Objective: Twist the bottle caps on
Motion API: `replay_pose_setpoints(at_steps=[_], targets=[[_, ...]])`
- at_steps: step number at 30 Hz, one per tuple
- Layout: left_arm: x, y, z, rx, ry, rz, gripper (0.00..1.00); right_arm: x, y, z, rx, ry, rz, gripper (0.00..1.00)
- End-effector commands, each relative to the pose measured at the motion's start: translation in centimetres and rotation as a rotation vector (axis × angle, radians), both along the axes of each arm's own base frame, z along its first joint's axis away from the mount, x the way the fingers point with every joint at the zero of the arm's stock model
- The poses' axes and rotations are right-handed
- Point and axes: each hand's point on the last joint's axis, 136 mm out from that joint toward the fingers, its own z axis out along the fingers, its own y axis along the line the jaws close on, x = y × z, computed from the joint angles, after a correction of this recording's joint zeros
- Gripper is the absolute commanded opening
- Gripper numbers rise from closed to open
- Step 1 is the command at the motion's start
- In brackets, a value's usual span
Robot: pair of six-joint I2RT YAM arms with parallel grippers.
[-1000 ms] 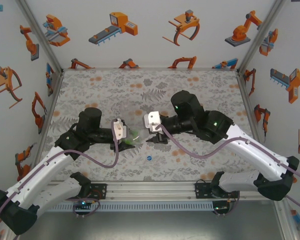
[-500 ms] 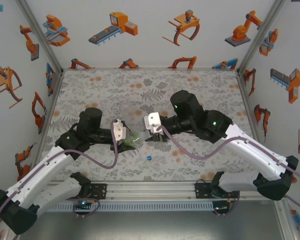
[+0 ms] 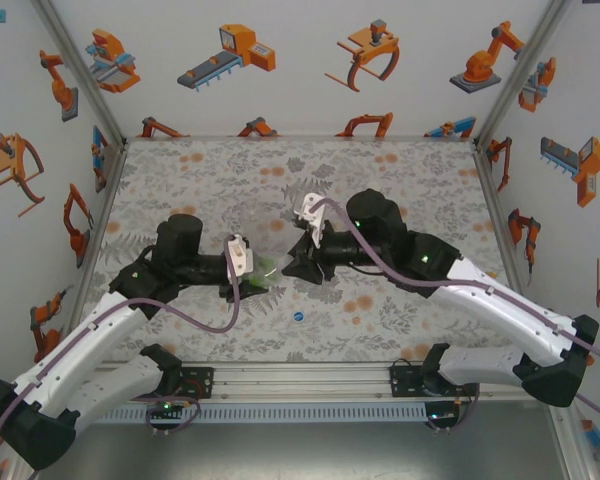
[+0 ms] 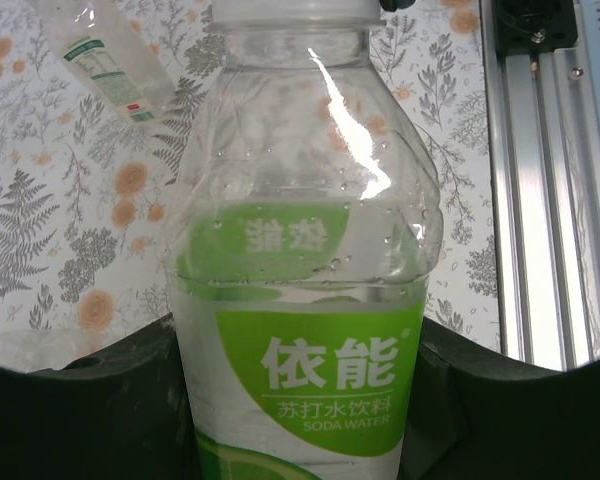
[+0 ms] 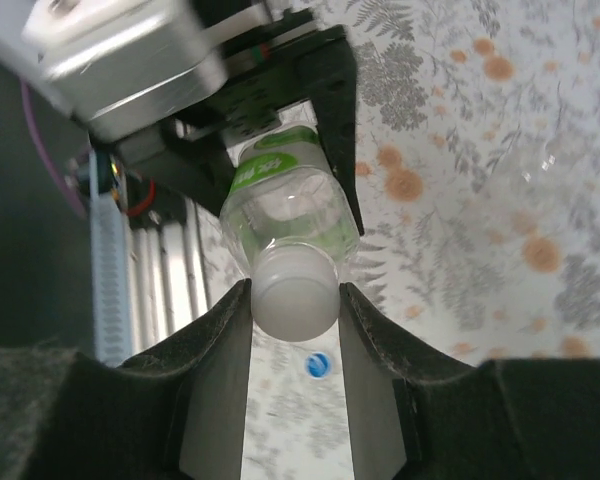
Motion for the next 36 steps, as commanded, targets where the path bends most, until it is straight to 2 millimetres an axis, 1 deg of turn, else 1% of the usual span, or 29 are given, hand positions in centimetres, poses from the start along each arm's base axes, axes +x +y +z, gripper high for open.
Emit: replay_pose_setpoints(at_steps=[1,6,8,12,14,17,21,22,25,26,28,29,31,36], targets=[[-0.9,-0.3,1.0,-0.027,-0.026,-0.050,0.00,3.9,-0.6,3.5,0.209,0.201,-0.297,0.00],[-0.6,-0.2,0.9,-0.022,-0.036,-0.030,0.00,5.4,-1.6,2.4,0.278,0.472,-0.487,0.00],[-0.5,-0.2,0.9,-0.021,-0.038,-0.024,0.00,5.8,-1.8,1.9,0.295,0.552,-0.542,0.00],[-0.4,-0.2,0.9,-0.020,-0.040,-0.021,0.00,6.5,-2.8,-0.2,0.296,0.697,-0.681,0.00],[-0.4,-0.1,1.0,-0.021,-0.043,-0.019,0.00,6.6,-2.7,-0.5,0.303,0.717,-0.689,0.00],[-0.4,-0.1,1.1,-0.023,-0.045,-0.018,0.00,6.5,-2.2,-0.2,0.303,0.713,-0.672,0.00],[-0.4,0.0,1.0,-0.022,-0.047,-0.017,0.00,6.4,-2.4,0.5,0.262,0.656,-0.657,0.00],[-0.4,0.0,1.0,-0.023,-0.047,-0.017,0.00,6.3,-2.4,0.6,0.245,0.635,-0.649,0.04],[-0.4,0.0,1.1,-0.023,-0.050,-0.015,0.00,6.1,-2.8,1.1,0.216,0.616,-0.647,0.33],[-0.4,0.0,1.1,-0.023,-0.050,-0.014,0.00,6.0,-2.7,1.2,0.213,0.619,-0.638,0.40],[-0.4,0.0,1.0,-0.021,-0.048,-0.012,0.00,5.7,-2.5,1.3,0.213,0.633,-0.620,0.48],[-0.3,0.0,1.0,-0.020,-0.048,-0.010,0.00,5.6,-2.3,1.3,0.214,0.645,-0.612,0.51],[-0.1,0.0,0.9,-0.015,-0.049,0.002,0.00,5.3,-2.0,1.1,0.210,0.670,-0.596,0.54],[0.8,0.3,0.7,0.003,-0.057,0.054,0.00,4.6,-0.9,0.3,0.192,0.726,-0.551,0.56]])
